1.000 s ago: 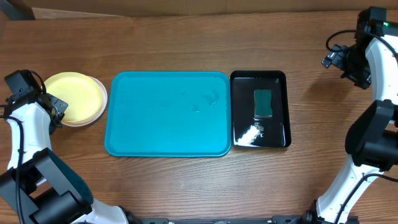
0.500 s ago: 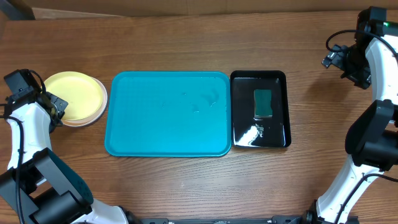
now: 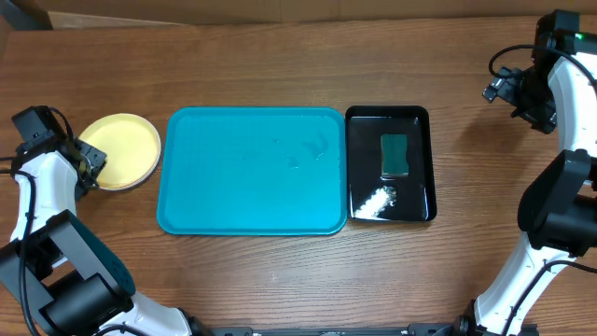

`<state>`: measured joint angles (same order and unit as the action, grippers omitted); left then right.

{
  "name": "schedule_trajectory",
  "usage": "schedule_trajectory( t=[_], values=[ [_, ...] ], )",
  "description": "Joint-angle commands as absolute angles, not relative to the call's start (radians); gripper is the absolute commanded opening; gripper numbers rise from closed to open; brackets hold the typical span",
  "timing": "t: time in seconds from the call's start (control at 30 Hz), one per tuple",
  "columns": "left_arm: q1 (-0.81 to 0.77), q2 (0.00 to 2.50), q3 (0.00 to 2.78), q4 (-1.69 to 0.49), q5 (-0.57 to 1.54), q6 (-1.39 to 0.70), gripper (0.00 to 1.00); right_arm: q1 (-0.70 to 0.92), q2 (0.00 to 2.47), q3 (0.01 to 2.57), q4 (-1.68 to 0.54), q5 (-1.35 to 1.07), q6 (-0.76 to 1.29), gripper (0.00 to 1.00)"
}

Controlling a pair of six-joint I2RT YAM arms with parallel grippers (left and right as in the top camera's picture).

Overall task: Clean dirty plates on tray and stack at the side
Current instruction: 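Open the left gripper and release the yellow plate on the stack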

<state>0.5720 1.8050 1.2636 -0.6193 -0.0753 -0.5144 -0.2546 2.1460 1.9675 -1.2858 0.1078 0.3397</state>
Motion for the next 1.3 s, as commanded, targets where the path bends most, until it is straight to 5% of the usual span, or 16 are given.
schedule_trajectory(
  t=[0.0,0.27,0.7,1.27],
  values=[
    [0.575,1.81,1.299,-0.619,0.174,-0.408,0.96,-0.256,2.122,1.983,-1.283,0.112,0.341,1.0],
    [0.531,1.81,1.438,-0.723,0.447,-0.309,0.99,-0.256,2.122,1.983,-1.283,0.112,0.342,1.0],
    [0.355,1.811,1.475,-0.752,0.378,-0.284,1.0,-0.256,2.122,1.983,-1.283,0.112,0.342,1.0],
    [0.344,1.811,1.475,-0.751,0.377,-0.284,1.0,-0.256,2.122,1.983,-1.283,0.112,0.342,1.0]
  ],
)
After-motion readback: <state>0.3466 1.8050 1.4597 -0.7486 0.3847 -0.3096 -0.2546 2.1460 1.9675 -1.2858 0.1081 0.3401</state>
